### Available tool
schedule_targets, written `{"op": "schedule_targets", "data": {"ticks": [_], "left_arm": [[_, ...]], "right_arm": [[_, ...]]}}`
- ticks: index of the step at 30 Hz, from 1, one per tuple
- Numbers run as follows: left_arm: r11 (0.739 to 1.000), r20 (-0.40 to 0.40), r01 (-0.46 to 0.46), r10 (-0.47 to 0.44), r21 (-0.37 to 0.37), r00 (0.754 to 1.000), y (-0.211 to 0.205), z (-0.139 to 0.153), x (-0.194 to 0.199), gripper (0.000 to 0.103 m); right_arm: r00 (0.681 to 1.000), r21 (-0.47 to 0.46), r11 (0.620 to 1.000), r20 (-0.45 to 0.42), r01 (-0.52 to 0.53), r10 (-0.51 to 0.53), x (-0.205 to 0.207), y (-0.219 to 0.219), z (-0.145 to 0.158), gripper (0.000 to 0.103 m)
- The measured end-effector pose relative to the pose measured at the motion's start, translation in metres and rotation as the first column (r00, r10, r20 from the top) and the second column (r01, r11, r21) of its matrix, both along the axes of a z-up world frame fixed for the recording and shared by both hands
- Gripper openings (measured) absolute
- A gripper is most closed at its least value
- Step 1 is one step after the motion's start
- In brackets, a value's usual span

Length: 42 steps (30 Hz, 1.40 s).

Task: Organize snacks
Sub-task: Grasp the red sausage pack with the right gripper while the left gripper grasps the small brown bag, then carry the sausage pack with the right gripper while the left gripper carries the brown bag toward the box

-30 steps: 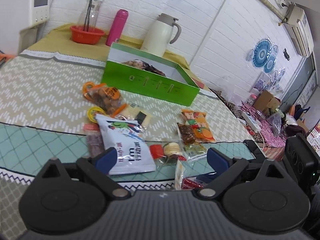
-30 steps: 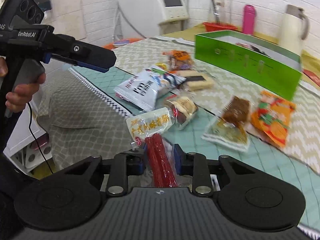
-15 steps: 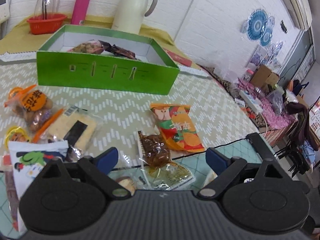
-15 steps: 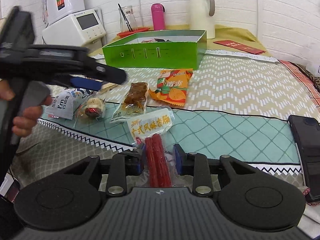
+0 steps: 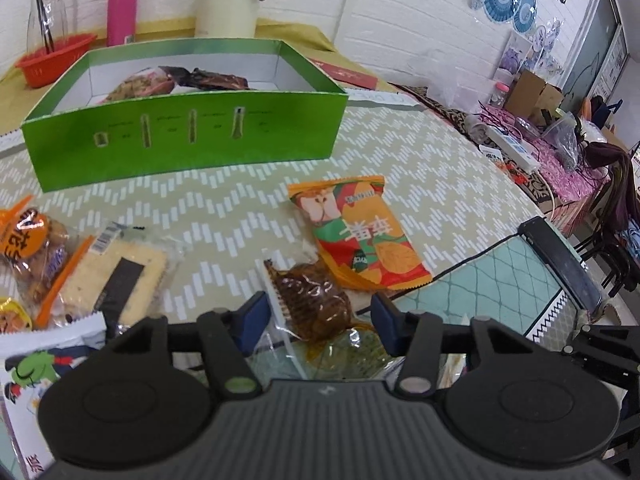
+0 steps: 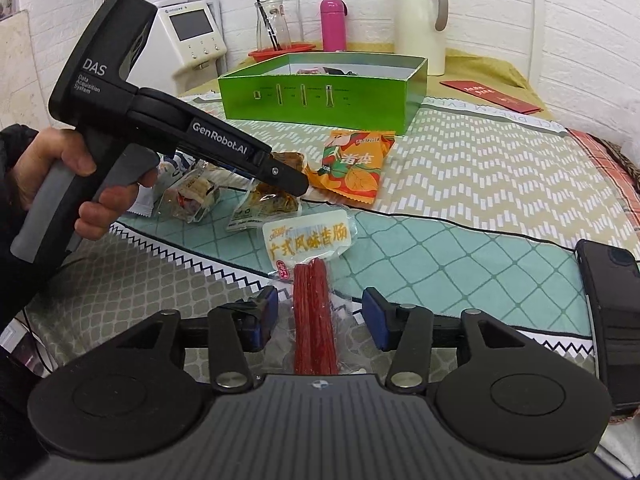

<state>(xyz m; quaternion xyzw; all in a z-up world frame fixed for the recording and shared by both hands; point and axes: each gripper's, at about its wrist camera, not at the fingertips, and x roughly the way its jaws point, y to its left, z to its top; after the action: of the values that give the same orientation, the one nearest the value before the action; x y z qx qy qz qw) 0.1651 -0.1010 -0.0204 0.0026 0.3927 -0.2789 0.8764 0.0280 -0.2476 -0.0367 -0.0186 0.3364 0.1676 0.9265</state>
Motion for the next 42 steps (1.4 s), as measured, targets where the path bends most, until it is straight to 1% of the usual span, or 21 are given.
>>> {"op": "schedule_targets", "data": {"ticks": [1, 2, 3, 4, 5, 8, 9, 12, 17, 21, 25, 29, 33, 37, 39, 42], "left_arm": [[1.000, 0.006, -0.003, 0.003, 0.007, 1.000, 0.000, 0.000, 0.000, 0.038], [1.000, 0.005, 0.002, -0.002, -0.001, 1.000, 0.001, 0.000, 0.001, 0.038], [1.000, 0.009, 0.003, -0.003, -0.006, 1.000, 0.001, -0.001, 0.002, 0.038], [1.000, 0.021, 0.002, -0.002, 0.002, 1.000, 0.000, -0.002, 0.002, 0.035], [1.000, 0.025, -0.003, 0.003, 0.001, 1.000, 0.000, -0.002, 0.001, 0.035], [0.999, -0.016, -0.002, 0.001, -0.052, 1.000, 0.007, 0.001, 0.001, 0.034], [0.998, -0.016, -0.001, 0.000, -0.063, 1.000, 0.010, 0.004, 0.000, 0.034], [0.997, 0.018, -0.009, 0.010, -0.075, 1.000, 0.018, 0.019, -0.005, 0.034], [0.992, 0.087, -0.019, 0.030, -0.125, 0.996, 0.035, 0.054, -0.004, 0.034], [0.985, 0.132, -0.058, 0.080, -0.164, 0.988, 0.050, 0.082, 0.008, 0.034], [0.977, 0.167, -0.107, 0.138, -0.183, 0.976, 0.061, 0.107, 0.031, 0.034], [0.968, 0.179, -0.153, 0.189, -0.200, 0.966, 0.070, 0.122, 0.059, 0.034], [0.959, 0.198, -0.211, 0.248, -0.191, 0.948, 0.076, 0.126, 0.089, 0.034], [0.948, 0.156, -0.245, 0.279, -0.203, 0.948, 0.082, 0.116, 0.123, 0.034], [0.946, 0.156, -0.266, 0.296, -0.186, 0.942, 0.084, 0.109, 0.137, 0.034], [0.941, 0.120, -0.293, 0.314, -0.167, 0.942, 0.091, 0.096, 0.161, 0.035]], "right_arm": [[1.000, -0.012, 1.000, 0.004, 0.001, -0.001, 0.000, 0.001, 0.000, 0.065], [1.000, -0.022, 1.000, 0.010, 0.004, -0.004, 0.001, 0.002, 0.001, 0.044], [1.000, -0.002, 1.000, 0.003, 0.011, -0.011, 0.003, 0.002, 0.001, 0.035], [1.000, 0.009, 1.000, 0.004, 0.013, -0.013, 0.004, 0.002, 0.001, 0.035], [1.000, -0.002, 1.000, 0.013, 0.009, -0.009, 0.004, 0.005, 0.001, 0.035], [0.999, 0.002, 1.000, 0.032, 0.001, -0.001, 0.003, 0.009, 0.007, 0.035], [0.999, 0.008, 1.000, 0.046, -0.003, 0.003, 0.003, 0.009, 0.011, 0.035], [0.995, 0.020, 1.000, 0.100, 0.004, -0.006, 0.005, 0.007, 0.028, 0.035], [0.981, 0.039, 0.999, 0.195, 0.011, -0.018, 0.022, 0.005, 0.059, 0.035], [0.970, 0.080, 0.997, 0.242, 0.012, -0.031, 0.050, 0.003, 0.081, 0.035], [0.966, 0.125, 0.992, 0.255, 0.011, -0.043, 0.089, 0.004, 0.096, 0.035], [0.963, 0.147, 0.989, 0.262, 0.024, -0.062, 0.128, 0.009, 0.107, 0.035], [0.963, 0.173, 0.983, 0.251, 0.056, -0.099, 0.171, 0.012, 0.108, 0.036], [0.966, 0.192, 0.977, 0.220, 0.093, -0.135, 0.210, 0.011, 0.099, 0.036], [0.970, 0.198, 0.975, 0.201, 0.100, -0.140, 0.227, 0.013, 0.092, 0.036], [0.971, 0.173, 0.979, 0.196, 0.105, -0.139, 0.248, 0.017, 0.083, 0.036]]}}
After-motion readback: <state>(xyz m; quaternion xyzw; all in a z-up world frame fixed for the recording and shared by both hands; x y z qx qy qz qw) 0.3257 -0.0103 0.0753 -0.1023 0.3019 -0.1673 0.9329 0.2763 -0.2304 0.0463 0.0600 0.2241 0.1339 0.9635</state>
